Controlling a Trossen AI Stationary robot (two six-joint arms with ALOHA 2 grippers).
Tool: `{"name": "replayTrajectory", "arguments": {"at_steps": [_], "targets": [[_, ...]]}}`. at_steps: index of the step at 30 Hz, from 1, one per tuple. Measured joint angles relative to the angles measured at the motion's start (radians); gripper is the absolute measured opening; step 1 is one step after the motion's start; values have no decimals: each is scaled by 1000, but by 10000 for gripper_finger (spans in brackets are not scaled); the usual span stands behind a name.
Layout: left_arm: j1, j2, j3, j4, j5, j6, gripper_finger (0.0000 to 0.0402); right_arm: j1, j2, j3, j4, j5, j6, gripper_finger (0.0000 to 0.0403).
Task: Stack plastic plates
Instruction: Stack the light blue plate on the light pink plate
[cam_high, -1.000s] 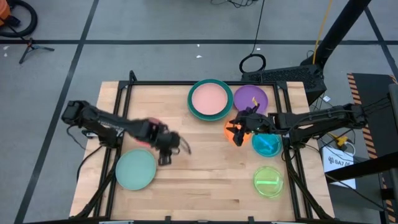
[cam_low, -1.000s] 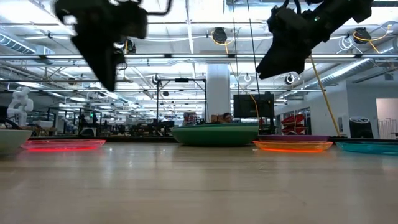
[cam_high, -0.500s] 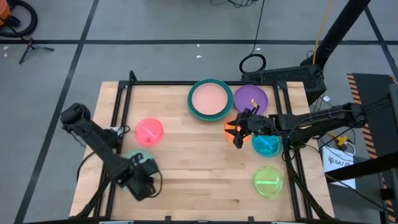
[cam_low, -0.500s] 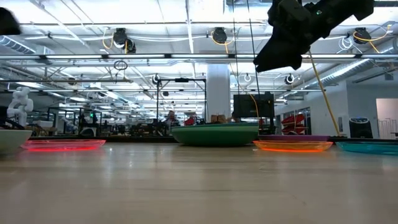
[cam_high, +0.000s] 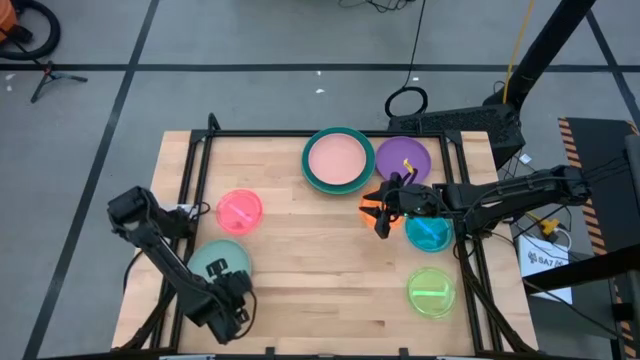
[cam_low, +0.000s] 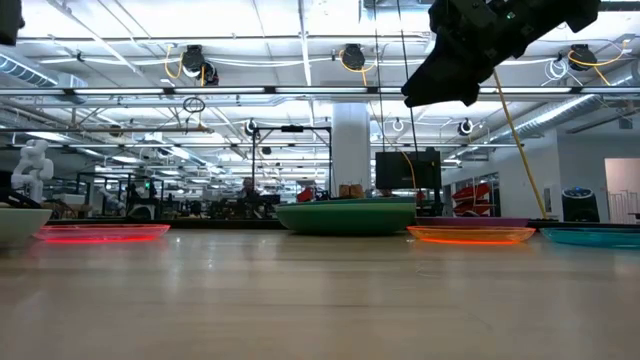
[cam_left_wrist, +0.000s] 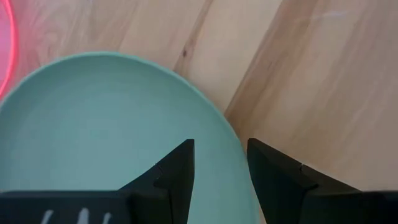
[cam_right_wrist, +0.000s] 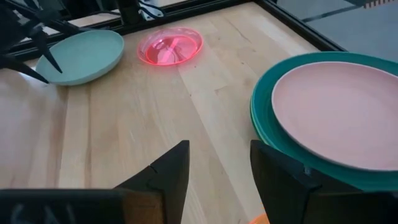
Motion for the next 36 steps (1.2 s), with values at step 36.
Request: {"name": "replayTrajectory", "arguments": {"at_steps": [36], "targets": [[-33, -3, 68, -7, -30, 31, 12, 51, 0, 0, -5, -3, -153, 164]]}}
